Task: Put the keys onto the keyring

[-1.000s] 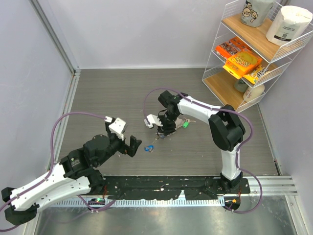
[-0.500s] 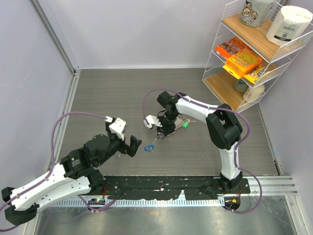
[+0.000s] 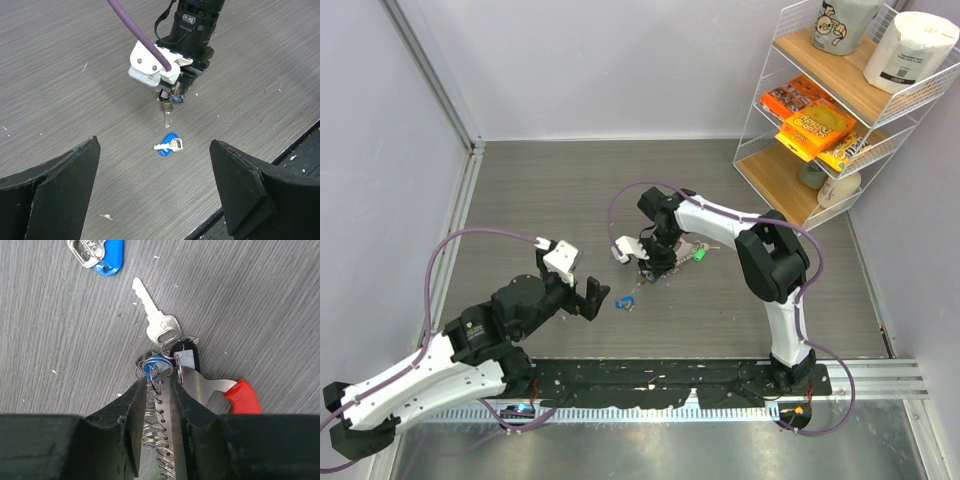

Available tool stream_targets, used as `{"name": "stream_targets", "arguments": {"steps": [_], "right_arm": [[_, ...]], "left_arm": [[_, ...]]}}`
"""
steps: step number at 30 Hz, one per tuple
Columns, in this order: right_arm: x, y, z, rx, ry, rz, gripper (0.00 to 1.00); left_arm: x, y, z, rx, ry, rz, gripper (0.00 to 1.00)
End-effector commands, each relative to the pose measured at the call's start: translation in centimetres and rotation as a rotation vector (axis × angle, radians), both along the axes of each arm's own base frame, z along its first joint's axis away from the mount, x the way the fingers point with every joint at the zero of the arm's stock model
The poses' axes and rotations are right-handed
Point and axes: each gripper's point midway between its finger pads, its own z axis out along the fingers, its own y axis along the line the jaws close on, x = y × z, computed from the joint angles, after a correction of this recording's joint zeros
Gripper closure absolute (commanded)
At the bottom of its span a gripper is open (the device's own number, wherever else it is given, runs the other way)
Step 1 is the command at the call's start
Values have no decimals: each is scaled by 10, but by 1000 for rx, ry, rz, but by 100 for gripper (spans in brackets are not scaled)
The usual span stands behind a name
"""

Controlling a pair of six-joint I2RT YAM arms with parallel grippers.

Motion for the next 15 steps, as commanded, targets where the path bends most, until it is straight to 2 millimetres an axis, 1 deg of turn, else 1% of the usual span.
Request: {"name": "stream_targets", "arguments": {"steps": [1, 4, 7, 9, 10, 12, 15], "right_arm": [[5, 7, 9, 5, -15, 7, 69], [6, 7, 8, 0, -17, 8, 71], [5, 8, 7, -5, -12, 8, 76], [6, 8, 8, -6, -11, 6, 82], [7, 9, 8, -7, -10, 6, 89], [6, 8, 7, -14, 1, 6, 95], [4, 8, 8, -22, 14, 1, 95]], "left_arm": [[4, -2, 13, -30, -37, 11, 1], [4, -2, 13, -29, -37, 11, 1], [5, -2, 12, -26, -36, 11, 1], [5, -3, 13, -27, -38, 11, 1], [5, -3, 13, -28, -37, 9, 1], [5, -3, 13, -25, -37, 9, 1], [5, -3, 13, -24, -37, 10, 1]]}}
